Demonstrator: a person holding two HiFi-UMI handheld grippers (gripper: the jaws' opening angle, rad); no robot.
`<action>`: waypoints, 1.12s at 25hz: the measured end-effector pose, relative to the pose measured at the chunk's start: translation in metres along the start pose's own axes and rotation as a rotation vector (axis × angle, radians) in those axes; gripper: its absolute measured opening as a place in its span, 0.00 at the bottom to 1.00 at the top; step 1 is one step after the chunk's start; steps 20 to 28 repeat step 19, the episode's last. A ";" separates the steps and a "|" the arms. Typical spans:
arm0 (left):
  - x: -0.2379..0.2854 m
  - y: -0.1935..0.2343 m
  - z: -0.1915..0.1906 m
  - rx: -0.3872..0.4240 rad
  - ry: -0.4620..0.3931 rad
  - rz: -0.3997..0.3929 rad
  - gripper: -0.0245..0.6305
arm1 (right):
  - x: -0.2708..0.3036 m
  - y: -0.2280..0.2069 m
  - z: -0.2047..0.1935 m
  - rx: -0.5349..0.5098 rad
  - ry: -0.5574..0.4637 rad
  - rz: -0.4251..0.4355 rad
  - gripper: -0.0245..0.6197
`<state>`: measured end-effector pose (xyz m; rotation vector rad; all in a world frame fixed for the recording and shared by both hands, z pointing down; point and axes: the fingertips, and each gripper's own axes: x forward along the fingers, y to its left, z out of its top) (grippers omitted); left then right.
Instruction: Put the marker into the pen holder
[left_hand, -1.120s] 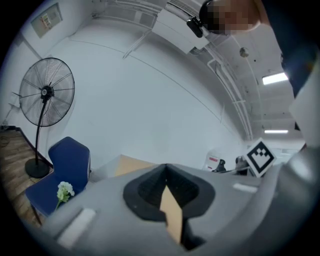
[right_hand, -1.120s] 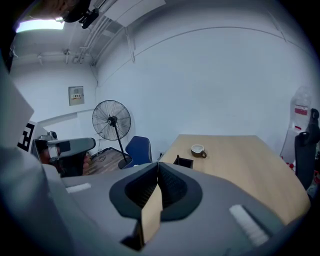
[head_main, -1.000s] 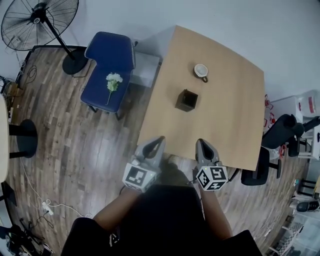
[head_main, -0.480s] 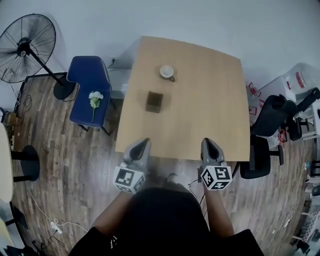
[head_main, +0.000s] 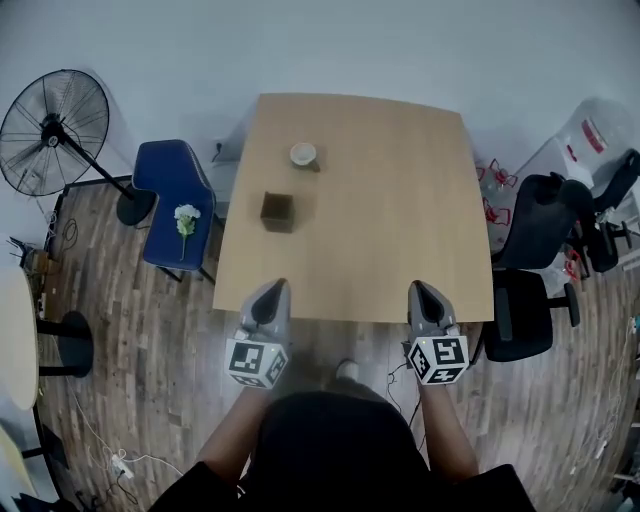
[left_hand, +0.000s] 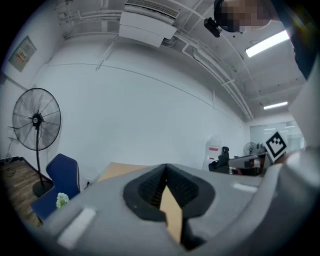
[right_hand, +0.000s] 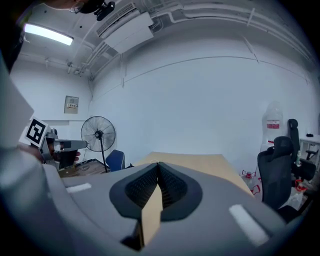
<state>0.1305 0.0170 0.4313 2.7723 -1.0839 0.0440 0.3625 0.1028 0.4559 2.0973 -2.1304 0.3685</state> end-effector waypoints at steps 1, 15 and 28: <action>-0.001 -0.008 -0.004 0.000 0.004 0.011 0.04 | -0.004 -0.007 -0.002 -0.007 -0.003 0.004 0.04; -0.019 -0.053 0.004 0.082 -0.013 0.055 0.04 | -0.052 -0.060 -0.012 -0.002 -0.017 0.021 0.04; -0.021 -0.069 -0.007 0.089 -0.001 0.048 0.04 | -0.053 -0.068 -0.021 0.001 -0.005 0.015 0.04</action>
